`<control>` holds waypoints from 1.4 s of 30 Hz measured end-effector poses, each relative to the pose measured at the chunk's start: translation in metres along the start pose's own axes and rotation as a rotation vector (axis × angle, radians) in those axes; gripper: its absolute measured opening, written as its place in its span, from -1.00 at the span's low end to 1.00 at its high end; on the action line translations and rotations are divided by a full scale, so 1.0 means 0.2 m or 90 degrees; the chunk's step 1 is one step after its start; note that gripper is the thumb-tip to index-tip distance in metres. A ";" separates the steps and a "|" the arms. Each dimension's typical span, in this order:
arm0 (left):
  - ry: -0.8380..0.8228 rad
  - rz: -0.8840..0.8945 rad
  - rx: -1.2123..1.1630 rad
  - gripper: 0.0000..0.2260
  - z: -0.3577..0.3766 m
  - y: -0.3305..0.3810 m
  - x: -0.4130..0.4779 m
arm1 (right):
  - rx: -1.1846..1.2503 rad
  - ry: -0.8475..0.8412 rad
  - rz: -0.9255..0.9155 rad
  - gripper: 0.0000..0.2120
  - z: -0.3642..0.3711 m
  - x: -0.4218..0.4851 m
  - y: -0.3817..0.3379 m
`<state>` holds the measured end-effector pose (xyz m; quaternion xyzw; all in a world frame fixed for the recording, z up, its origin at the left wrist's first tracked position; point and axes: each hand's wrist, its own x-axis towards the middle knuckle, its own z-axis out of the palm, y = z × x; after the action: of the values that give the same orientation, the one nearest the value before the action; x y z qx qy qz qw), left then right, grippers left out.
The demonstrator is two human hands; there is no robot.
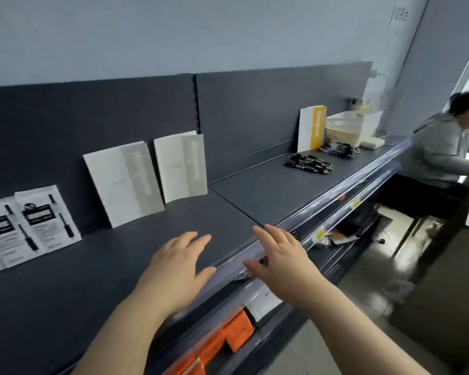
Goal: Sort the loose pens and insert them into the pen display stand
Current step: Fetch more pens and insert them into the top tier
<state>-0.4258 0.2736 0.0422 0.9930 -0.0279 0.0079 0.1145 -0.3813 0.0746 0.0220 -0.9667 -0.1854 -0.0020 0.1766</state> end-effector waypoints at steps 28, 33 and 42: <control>-0.203 -0.136 -0.377 -0.58 0.60 0.80 2.17 | 0.030 0.000 0.134 -0.64 -0.29 1.78 1.85; -0.141 -0.247 -0.474 -0.88 0.68 0.98 2.48 | 0.008 -0.017 0.103 -0.62 -0.32 2.14 2.12; -0.014 -0.484 -0.423 -0.62 0.75 1.34 3.00 | 0.070 -0.176 0.020 -0.68 -0.32 2.50 2.39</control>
<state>0.1596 -0.0524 -0.0296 0.8429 0.3331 -0.0544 0.4190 0.2588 -0.1836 -0.0450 -0.9495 -0.1924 0.1438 0.2021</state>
